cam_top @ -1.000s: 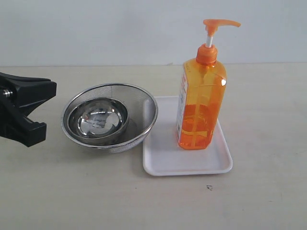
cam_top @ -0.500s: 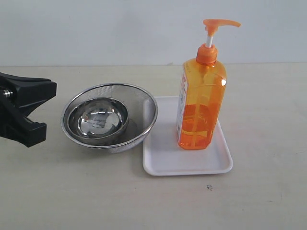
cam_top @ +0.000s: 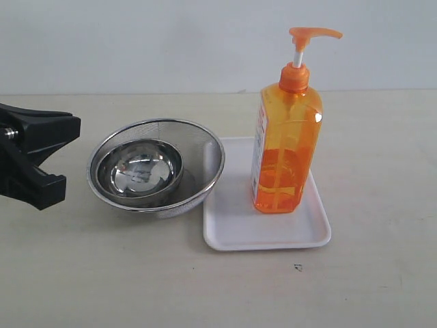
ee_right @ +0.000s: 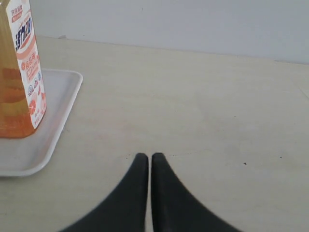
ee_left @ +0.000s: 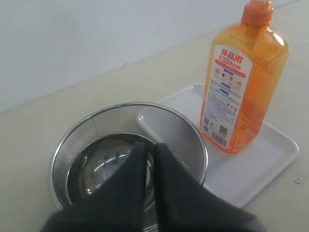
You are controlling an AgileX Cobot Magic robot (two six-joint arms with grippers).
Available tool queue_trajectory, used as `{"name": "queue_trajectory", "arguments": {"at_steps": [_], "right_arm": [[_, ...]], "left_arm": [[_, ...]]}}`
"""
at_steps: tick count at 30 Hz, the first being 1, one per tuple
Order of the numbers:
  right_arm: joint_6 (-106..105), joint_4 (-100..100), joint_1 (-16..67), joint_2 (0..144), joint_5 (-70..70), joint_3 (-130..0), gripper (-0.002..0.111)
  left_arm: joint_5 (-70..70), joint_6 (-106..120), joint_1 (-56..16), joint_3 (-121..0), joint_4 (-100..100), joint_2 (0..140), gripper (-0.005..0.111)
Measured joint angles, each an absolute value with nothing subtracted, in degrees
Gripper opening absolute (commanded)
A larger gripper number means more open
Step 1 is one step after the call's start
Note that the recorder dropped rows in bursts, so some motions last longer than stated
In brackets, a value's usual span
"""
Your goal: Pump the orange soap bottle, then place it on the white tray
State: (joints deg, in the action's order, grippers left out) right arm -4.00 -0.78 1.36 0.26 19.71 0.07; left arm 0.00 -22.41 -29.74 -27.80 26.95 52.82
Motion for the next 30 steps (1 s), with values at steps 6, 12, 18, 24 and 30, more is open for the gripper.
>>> {"name": "queue_trajectory", "arguments": {"at_steps": [6,12,18,24,30], "right_arm": [[-4.0,-0.8,1.4,0.3,19.7,0.1,0.000],[-3.9,-0.8,1.4,0.3,19.7,0.1,0.000],[-3.9,-0.8,1.4,0.3,19.6,0.1,0.000],[-3.9,-0.8,1.4,0.3,19.6,0.1,0.000],[-3.9,-0.8,1.4,0.3,19.6,0.1,0.000]], "left_arm": [[0.0,-22.4,-29.7,-27.8,26.9,52.8,0.005],[0.0,-22.4,-29.7,-27.8,26.9,52.8,0.005],[0.0,-21.7,-29.7,-27.8,27.6,52.8,0.005],[0.5,-20.1,-28.8,-27.5,29.3,48.4,0.005],[0.5,-20.2,-24.1,-23.8,28.9,39.1,0.005]]}}
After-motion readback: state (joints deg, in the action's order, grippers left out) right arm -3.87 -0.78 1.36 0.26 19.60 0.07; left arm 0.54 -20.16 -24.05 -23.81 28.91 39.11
